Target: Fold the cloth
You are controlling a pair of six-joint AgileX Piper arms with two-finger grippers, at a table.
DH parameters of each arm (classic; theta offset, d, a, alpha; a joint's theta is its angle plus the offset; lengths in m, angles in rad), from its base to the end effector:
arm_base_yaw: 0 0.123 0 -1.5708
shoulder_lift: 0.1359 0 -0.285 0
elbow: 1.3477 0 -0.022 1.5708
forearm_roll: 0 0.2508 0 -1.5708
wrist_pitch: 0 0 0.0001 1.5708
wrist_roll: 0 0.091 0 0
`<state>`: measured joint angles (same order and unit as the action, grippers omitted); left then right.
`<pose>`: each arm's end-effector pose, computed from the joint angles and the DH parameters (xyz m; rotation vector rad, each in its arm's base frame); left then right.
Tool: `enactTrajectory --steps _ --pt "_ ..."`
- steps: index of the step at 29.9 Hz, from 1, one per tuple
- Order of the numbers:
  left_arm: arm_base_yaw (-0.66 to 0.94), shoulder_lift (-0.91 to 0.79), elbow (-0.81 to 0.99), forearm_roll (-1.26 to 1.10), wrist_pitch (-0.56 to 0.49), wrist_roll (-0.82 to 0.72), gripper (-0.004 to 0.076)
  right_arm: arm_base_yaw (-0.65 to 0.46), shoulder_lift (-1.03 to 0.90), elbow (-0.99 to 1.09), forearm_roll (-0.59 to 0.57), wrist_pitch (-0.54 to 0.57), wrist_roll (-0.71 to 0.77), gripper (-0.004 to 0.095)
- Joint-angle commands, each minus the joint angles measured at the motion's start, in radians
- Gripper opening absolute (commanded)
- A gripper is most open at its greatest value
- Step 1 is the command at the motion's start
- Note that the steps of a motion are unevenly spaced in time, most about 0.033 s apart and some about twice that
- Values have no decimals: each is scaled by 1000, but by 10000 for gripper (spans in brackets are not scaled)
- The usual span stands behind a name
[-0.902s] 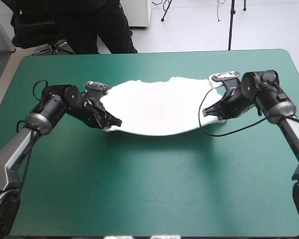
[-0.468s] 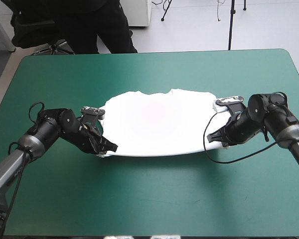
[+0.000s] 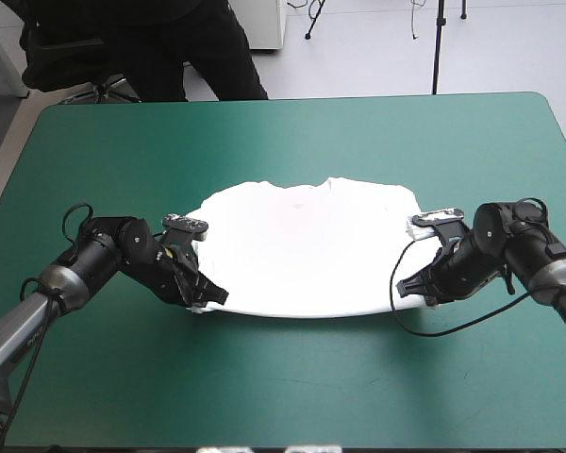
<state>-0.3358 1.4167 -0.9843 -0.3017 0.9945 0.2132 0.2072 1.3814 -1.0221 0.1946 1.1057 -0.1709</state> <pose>0.2382 -0.1072 0.2584 0.5949 2.8388 -0.4165 0.2414 0.0668 0.2735 -0.4502 2.9054 0.2739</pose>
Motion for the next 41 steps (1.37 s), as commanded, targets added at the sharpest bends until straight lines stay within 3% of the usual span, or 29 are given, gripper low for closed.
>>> enactTrajectory --steps 1,3,6,8,11,16,19,26,34,38,41 --pt "-4 -35 -21 -16 20 -9 35 -6 -25 -19 23 -12 -29 203" --pt "-4 -35 -21 -14 24 -6 112 -6 -25 -19 27 -16 -30 355" --pt "-4 -35 -21 -15 37 -6 289 -6 -31 -23 27 -11 -30 533" --pt "-4 -35 -24 -7 58 -6 398 -6 -44 -40 8 -5 -22 586" --pt "-2 -37 -73 2 132 -15 484 -6 -67 -94 -99 -6 53 585" --pt "-2 -63 -247 0 213 -52 491 -7 -72 -180 -321 -62 239 585" --pt "-2 -94 -368 0 209 -60 491 -9 -51 -178 -381 -134 301 585" --pt "-2 -106 -541 2 234 -64 491 -28 107 -178 -361 -200 309 585" --pt "-2 -106 -551 -11 264 -66 491 -28 259 -178 -342 -272 305 574" --pt "-2 -106 -551 -13 264 -75 491 -28 294 -178 -342 -290 301 503" --pt "-2 -106 -551 -13 264 -81 491 -28 308 -178 -342 -292 299 364"
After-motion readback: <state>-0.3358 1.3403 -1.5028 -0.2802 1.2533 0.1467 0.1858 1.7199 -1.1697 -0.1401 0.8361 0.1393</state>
